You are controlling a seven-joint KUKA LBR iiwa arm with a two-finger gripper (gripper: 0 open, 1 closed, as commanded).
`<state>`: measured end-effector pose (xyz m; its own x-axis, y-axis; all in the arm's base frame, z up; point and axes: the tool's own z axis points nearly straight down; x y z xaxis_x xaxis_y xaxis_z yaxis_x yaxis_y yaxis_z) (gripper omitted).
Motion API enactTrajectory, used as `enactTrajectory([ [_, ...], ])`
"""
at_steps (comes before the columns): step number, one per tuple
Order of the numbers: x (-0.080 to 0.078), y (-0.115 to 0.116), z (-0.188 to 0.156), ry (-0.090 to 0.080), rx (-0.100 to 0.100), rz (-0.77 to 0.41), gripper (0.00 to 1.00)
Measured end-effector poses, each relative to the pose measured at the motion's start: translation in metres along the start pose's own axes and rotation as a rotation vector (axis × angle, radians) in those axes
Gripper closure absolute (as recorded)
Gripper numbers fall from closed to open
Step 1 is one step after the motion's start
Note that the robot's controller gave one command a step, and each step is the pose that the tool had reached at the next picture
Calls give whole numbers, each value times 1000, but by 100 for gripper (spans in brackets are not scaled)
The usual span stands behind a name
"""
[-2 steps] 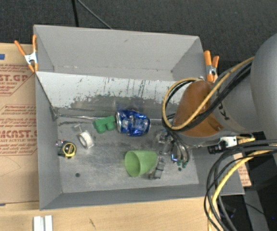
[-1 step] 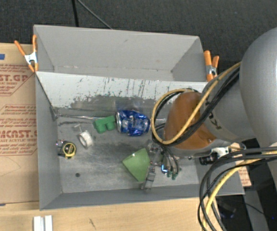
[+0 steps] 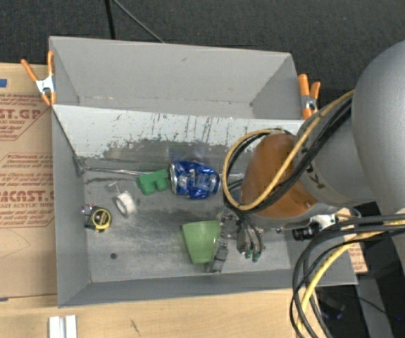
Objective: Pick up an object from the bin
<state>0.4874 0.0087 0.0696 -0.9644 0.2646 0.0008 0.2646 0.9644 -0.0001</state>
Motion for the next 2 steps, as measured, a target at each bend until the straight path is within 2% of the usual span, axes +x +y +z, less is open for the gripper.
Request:
enactTrajectory([
  [1,-43,45,-30,-4,-1,-285,100],
  [2,-29,22,-111,-9,-1,-285,100],
])
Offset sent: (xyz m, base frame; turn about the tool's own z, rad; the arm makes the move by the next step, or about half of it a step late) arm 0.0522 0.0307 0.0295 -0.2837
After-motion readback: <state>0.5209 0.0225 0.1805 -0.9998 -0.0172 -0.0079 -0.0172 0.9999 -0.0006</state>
